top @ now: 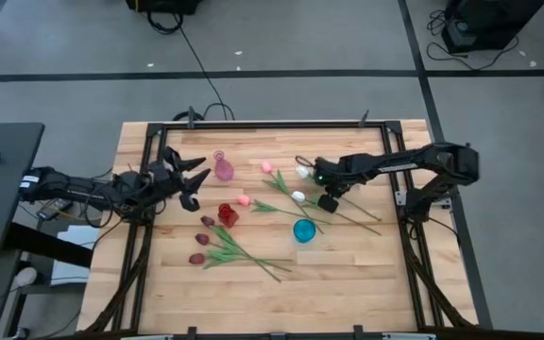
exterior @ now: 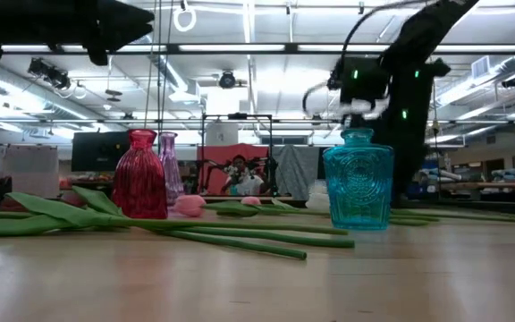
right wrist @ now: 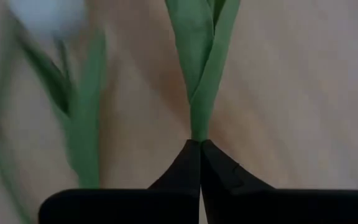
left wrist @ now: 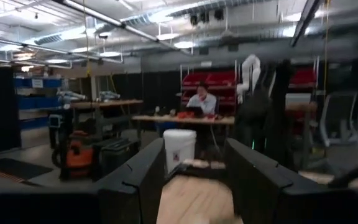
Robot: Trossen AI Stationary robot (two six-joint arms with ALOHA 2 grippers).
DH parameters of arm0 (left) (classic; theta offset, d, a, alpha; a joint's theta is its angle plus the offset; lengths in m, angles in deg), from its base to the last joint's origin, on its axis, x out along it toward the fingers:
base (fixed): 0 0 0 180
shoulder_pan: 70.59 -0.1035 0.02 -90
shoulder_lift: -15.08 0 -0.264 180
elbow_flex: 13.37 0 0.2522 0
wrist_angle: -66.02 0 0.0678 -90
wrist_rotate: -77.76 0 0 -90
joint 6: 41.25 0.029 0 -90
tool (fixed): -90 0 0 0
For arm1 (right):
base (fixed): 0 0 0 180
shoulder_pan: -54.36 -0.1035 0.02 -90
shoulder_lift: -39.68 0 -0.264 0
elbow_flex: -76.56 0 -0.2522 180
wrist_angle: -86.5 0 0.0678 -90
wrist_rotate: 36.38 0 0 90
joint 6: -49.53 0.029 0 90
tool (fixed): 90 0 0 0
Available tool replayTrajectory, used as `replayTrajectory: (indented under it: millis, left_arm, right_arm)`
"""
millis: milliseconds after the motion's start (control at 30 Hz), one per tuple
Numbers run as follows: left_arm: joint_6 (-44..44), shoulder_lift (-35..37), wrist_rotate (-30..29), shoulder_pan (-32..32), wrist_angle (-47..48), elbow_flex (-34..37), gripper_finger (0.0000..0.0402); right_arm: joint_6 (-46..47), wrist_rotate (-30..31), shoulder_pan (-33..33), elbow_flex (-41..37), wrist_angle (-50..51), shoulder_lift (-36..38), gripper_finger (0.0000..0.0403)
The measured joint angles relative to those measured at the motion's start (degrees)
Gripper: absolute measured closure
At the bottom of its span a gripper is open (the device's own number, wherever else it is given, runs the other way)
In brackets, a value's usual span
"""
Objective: Sort flowers into vase by color
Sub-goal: Put the top white tulip into the blue vase
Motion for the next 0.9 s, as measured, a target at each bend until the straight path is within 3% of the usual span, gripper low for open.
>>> replayTrajectory:
  millis: [233, 467, 667, 900]
  left_arm:
    - [2.6, -2.6, -0.9, 0.0, -3.8, 0.4, 0.0229]
    - [5.8, -2.7, -1.4, 0.0, -2.7, 0.4, 0.0229]
    - [8.4, -2.7, -2.1, 0.0, -2.7, 0.4, 0.0229]
    - [11.3, -2.7, -3.1, 0.0, -3.2, 0.4, 0.0229]
  right_arm:
    - [-0.6, -0.8, -2.3, -0.9, -17.8, 15.1, 0.0398]
    - [0.9, -7.5, -6.4, -2.2, -32.7, 23.5, 0.0398]
    - [-1.4, -8.8, -10.5, -2.2, -45.6, 25.2, 0.0398]
    - [0.0, -11.7, -11.7, -2.3, -50.1, 20.7, 0.0397]
